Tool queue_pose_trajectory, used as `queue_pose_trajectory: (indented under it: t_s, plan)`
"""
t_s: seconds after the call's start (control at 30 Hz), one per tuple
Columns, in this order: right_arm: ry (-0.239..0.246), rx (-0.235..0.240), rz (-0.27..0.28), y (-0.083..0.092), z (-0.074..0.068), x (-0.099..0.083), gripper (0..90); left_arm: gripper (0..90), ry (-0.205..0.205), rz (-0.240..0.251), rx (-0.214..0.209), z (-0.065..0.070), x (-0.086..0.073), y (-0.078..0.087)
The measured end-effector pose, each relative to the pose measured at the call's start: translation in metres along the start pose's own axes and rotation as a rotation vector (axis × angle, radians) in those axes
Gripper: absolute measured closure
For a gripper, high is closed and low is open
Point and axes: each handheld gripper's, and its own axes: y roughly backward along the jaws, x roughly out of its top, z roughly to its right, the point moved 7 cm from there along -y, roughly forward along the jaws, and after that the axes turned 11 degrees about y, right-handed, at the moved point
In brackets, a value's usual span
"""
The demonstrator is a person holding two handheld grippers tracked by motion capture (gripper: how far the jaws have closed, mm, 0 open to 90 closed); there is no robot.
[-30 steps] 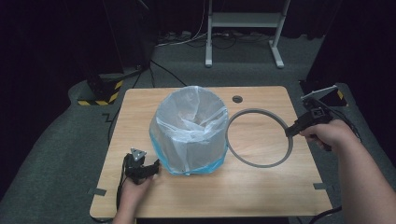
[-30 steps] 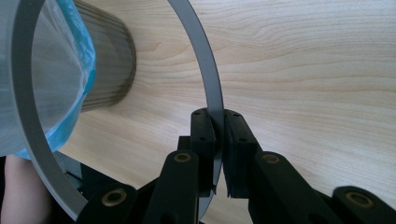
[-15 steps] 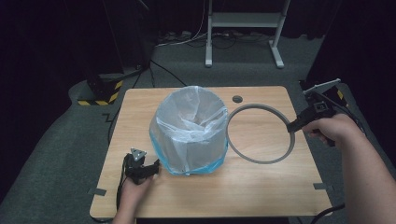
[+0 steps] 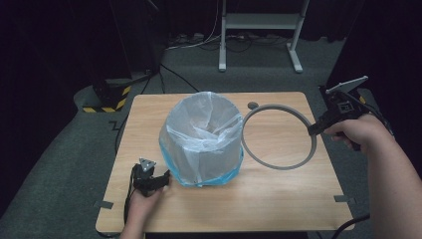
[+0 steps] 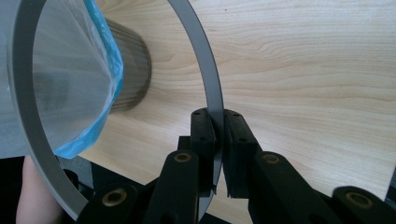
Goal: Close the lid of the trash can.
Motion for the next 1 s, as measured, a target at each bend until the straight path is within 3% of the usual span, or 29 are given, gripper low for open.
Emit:
queue_pose_trajectory:
  t_s: [0.63, 0.77, 1.0]
  plan:
    - [0.001, -0.035, 0.047, 0.040, -0.013, 0.010, 83.9, 21.7, 0.000, 0.000, 0.000, 0.000, 0.000, 0.000]
    - [0.022, -0.037, 0.067, 0.052, -0.024, 0.017, 83.9, 21.7, 0.000, 0.000, 0.000, 0.000, 0.000, 0.000]
    - [0.044, -0.040, 0.066, 0.056, -0.040, 0.026, 83.8, 21.6, 0.000, 0.000, 0.000, 0.000, 0.000, 0.000]
